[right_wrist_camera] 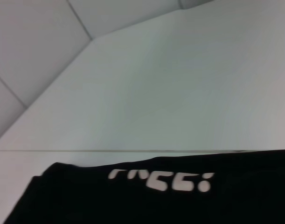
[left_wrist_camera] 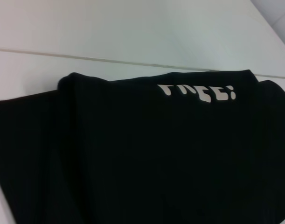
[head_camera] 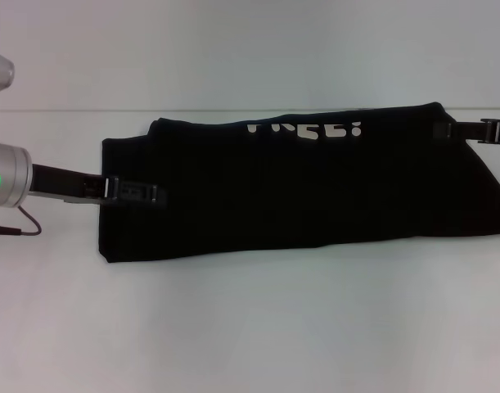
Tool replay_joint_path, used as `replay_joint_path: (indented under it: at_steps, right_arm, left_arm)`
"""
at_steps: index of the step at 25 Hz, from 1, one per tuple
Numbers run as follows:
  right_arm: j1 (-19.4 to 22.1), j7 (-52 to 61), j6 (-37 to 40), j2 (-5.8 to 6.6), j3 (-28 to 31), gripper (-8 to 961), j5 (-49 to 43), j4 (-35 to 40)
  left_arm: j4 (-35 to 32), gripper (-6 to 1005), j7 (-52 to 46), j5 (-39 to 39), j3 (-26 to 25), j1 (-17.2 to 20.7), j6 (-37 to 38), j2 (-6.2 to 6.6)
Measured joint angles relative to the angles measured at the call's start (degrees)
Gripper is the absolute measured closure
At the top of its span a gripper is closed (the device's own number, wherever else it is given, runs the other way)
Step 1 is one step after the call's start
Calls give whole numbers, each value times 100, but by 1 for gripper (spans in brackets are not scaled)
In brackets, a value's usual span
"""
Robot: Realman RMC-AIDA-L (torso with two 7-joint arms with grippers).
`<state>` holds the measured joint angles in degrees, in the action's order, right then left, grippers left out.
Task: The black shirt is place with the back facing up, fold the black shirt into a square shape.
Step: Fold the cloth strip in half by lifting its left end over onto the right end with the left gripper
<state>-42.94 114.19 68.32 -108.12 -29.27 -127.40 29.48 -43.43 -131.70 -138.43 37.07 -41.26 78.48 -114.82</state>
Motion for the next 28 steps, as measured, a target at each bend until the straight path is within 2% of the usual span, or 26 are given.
replay_joint_path:
  at_steps: [11, 16, 21, 28]
  right_arm:
    - [108, 676, -885, 97, -105, 289, -533, 0]
    - [115, 759, -1325, 62, -105, 287, -568, -65]
    - [82, 876, -1404, 32, -113, 293, -740, -81]
    - [84, 909, -1420, 29, -122, 295, -785, -82]
  left_arm:
    - [28, 52, 29, -97, 29, 34, -381, 30]
    - [293, 62, 20, -117, 205, -153, -1223, -59]
    - [763, 72, -16, -131, 700, -341, -1828, -44]
    - [910, 87, -27, -219, 746, -414, -2445, -161]
